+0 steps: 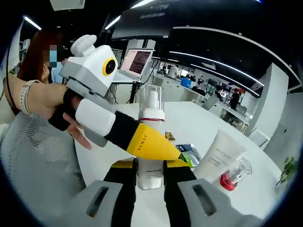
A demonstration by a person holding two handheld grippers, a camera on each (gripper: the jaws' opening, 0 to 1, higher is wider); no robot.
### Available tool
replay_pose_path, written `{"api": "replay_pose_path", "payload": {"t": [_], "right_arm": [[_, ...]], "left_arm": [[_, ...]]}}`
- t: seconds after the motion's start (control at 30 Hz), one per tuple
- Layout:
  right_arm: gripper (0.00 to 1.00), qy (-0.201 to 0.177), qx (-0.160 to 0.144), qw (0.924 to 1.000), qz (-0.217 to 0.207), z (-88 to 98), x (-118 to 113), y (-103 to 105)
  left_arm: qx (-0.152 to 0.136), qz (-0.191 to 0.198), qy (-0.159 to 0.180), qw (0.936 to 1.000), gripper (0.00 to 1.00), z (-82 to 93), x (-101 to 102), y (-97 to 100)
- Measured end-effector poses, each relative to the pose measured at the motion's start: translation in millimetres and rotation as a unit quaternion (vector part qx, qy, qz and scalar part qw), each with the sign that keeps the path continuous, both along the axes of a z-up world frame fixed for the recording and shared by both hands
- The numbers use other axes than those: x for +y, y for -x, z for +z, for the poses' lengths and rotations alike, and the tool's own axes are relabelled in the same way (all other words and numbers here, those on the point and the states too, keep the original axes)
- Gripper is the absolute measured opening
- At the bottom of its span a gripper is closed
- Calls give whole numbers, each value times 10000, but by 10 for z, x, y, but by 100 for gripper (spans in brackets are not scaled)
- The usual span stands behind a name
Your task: Arrange the skincare products in the storage area until every visible bottle or jar stands upright without overlapping.
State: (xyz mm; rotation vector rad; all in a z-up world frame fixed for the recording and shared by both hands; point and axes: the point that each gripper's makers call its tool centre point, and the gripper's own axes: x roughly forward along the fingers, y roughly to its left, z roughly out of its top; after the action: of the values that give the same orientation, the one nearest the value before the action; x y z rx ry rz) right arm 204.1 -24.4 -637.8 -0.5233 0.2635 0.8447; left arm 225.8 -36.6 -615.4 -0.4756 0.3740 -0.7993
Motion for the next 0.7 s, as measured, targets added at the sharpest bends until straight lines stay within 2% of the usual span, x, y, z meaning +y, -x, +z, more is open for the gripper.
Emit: {"api": "replay_pose_path", "payload": {"t": [0.07,0.17,0.27,0.37,0.47,0.53,0.7], "right_arm": [[22,28,-53,10000,18,-1,-12,6],[22,33,8,10000,60,-21,-29,10],[22,33,62,9999,78,-37,-43,16],[21,102,65,9999,119,-55,-96,44],[21,8,174,9998,97,-53,-149,64],[21,-122,214,9997,39,-24,-194,67],[20,-267,305,9991,83,30,-218,98]], "left_arm": [[41,-59,53,10000,20,1,-16,13],[345,-169,100,9992,19,-36,-46,40],[357,-245,0,9991,18,-45,-75,39],[201,-246,-457,9984,18,-105,-45,9],[76,-279,-938,9952,18,-191,-19,-38],[14,-335,-1302,9909,18,-281,-4,-63],[-178,-603,-1834,9810,18,-417,-24,-96]]}}
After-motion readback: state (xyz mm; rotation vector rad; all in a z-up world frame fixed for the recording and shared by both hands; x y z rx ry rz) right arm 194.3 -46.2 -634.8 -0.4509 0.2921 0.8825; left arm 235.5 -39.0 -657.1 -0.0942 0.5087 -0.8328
